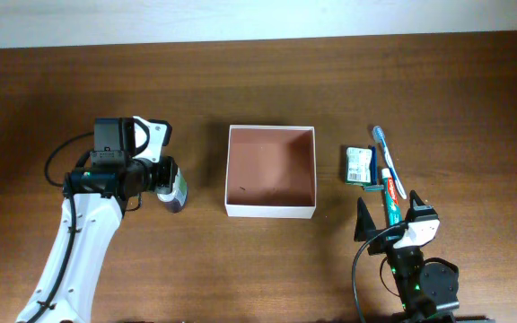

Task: Pack container
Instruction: 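Lower the left gripper over the soap bottle pump and close on it, then lift the soap bottle with the left gripper and carry it into the pink box, then lower the soap bottle into the box's back-left corner and open the left gripper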

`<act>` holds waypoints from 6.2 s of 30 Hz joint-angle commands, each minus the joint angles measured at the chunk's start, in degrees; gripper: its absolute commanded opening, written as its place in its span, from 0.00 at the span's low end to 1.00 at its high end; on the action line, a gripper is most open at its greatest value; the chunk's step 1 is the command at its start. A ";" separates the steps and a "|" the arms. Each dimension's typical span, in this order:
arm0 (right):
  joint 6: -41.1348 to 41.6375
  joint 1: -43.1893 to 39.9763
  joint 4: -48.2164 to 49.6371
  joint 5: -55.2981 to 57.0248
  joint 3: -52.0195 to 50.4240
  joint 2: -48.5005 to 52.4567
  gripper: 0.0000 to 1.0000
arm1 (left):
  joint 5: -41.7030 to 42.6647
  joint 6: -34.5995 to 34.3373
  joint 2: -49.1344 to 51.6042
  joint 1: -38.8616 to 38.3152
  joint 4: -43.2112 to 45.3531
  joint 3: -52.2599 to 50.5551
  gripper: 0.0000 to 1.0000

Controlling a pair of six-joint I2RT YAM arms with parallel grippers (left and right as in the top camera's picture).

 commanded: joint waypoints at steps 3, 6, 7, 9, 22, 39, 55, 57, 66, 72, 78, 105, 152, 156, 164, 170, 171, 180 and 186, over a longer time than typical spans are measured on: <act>-0.02 0.26 -0.39 -0.11 -0.26 -0.59 0.98 | 1.03 0.28 -0.20 0.20 0.37 0.74 0.34; -0.02 0.26 -0.39 -0.09 -0.26 -0.59 0.98 | 1.01 0.28 -0.76 0.20 0.28 0.74 0.34; -0.02 0.26 -0.39 -0.11 -0.26 -0.59 0.98 | 0.98 0.28 -1.05 0.20 0.15 0.74 0.34; -0.02 0.26 -0.39 -0.11 -0.26 -0.59 0.99 | 0.22 0.28 -1.33 0.20 -0.24 0.74 0.34; -0.02 0.26 -0.39 -0.09 -0.26 -0.59 0.98 | -0.04 -0.81 -1.62 0.20 -2.21 0.74 0.35; -0.02 0.26 -0.39 -0.11 -0.26 -0.59 0.98 | -0.07 -0.79 -0.96 0.20 -3.13 0.70 0.46; -0.02 0.26 -0.39 -0.11 -0.26 -0.59 0.98 | -1.57 -0.79 0.00 0.20 -3.28 0.07 0.46; -0.02 0.26 -0.39 -0.11 -0.26 -0.59 0.98 | -1.57 -0.79 0.00 0.20 -3.32 0.07 0.46; -0.02 0.26 -0.39 -0.11 -0.26 -0.59 0.98 | -1.57 -0.79 0.63 0.20 -3.39 0.02 0.46; -0.02 0.26 -0.39 -0.09 -0.26 -0.59 0.99 | -1.57 -0.79 2.38 0.20 -3.06 0.02 0.38; -0.02 0.26 -0.39 -0.11 -0.26 -0.59 0.98 | -1.53 -0.79 2.43 0.20 -2.67 0.22 0.32; -0.02 0.26 -0.39 -0.11 -0.26 -0.59 0.98 | -2.19 -0.83 -14.58 -6.43 -4.61 3.13 0.30; -0.02 0.26 -0.39 -0.11 -0.26 -0.59 0.98 | -18.08 -14.08 6.43 -29.05 17.38 17.77 0.28; -0.02 0.26 -0.39 -0.11 -0.26 -0.59 0.98 | -18.62 -17.92 8.37 -29.03 18.62 17.77 0.28; -0.02 0.26 -0.39 -0.11 -0.26 -0.59 0.98 | -20.24 -19.30 10.49 -29.05 20.06 17.77 0.28; -0.02 0.26 -0.39 -0.11 -0.26 -0.59 0.98 | -22.08 -19.32 11.26 -29.05 20.11 17.77 0.28; -0.02 0.26 -0.39 -0.11 -0.26 -0.59 0.98 | -22.67 -19.32 11.26 -29.07 20.11 17.77 0.28; -0.02 0.26 -0.39 -0.11 -0.26 -0.59 0.98 | -23.93 -19.30 11.67 -29.09 20.09 17.77 0.28; -0.02 0.26 -0.39 -0.11 -0.26 -0.59 0.98 | -25.92 -19.30 13.25 -29.09 20.13 17.75 0.25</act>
